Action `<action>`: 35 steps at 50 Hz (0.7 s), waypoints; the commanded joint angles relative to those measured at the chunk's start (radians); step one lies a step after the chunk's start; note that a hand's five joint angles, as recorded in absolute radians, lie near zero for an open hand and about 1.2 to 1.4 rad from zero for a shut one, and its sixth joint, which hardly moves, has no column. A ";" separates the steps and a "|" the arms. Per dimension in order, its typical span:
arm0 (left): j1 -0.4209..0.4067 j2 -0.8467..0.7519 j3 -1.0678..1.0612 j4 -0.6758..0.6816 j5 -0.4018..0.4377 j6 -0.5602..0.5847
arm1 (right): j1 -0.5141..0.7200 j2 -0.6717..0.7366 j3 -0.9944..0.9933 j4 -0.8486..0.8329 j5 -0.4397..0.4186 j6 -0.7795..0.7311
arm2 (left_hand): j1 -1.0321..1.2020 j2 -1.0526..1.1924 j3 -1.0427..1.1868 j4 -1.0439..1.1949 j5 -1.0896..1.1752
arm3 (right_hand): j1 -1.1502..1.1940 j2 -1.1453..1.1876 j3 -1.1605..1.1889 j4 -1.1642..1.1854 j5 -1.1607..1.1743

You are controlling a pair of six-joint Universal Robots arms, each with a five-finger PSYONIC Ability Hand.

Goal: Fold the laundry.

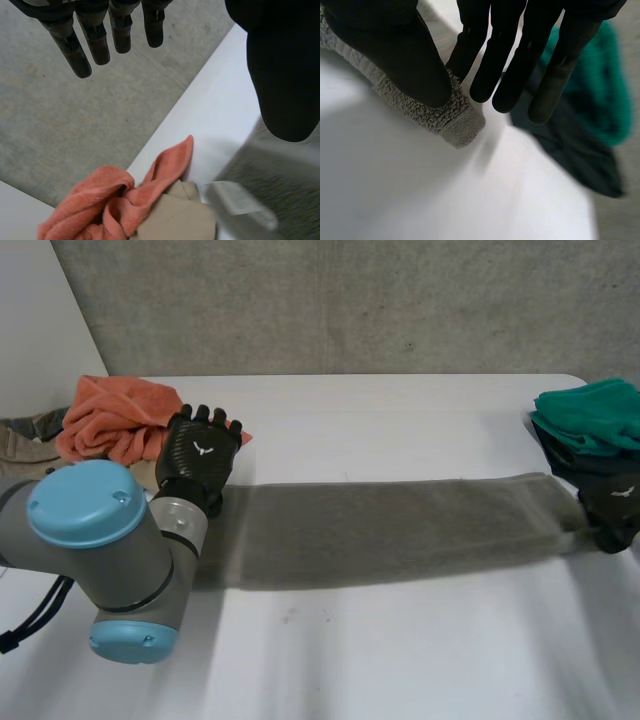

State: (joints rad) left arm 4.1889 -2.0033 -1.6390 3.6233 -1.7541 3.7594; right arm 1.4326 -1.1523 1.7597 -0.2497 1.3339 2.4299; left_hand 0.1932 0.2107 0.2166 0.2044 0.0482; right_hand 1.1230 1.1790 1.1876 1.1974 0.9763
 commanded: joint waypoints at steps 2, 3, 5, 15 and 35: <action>-0.001 0.072 -0.031 0.001 -0.002 -0.001 | -0.099 -0.067 0.029 -0.006 -0.019 -0.094 | -0.009 -0.027 -0.032 -0.020 -0.039 | 0.273 0.217 0.209 0.199 0.245; -0.001 0.074 -0.035 0.001 -0.002 -0.001 | -0.104 -0.067 0.027 -0.005 -0.018 -0.098 | -0.009 -0.027 -0.032 -0.020 -0.039 | 0.273 0.217 0.209 0.199 0.245; -0.003 0.075 -0.042 0.001 -0.002 0.000 | -0.107 -0.067 0.014 -0.008 -0.010 -0.127 | -0.009 -0.027 -0.032 -0.020 -0.039 | 0.273 0.217 0.209 0.199 0.245; 0.005 0.126 -0.088 0.001 -0.001 -0.010 | -0.069 -0.083 -0.060 -0.037 0.036 -0.304 | -0.009 -0.027 -0.032 -0.020 -0.039 | 0.273 0.217 0.209 0.199 0.245; 0.050 0.232 -0.173 -0.003 0.002 -0.064 | 0.948 0.172 -0.287 -0.201 -0.165 -0.295 | -0.009 -0.027 -0.032 -0.020 -0.039 | 0.273 0.217 0.209 0.199 0.245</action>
State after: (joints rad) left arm 4.2307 -1.7736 -1.7891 3.6202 -1.7520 3.6952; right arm 2.1629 -1.1550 1.5759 -0.4466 1.1938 2.1295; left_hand 0.1932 0.2107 0.2166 0.2043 0.0482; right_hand 1.1230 1.1798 1.1913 1.2017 0.9883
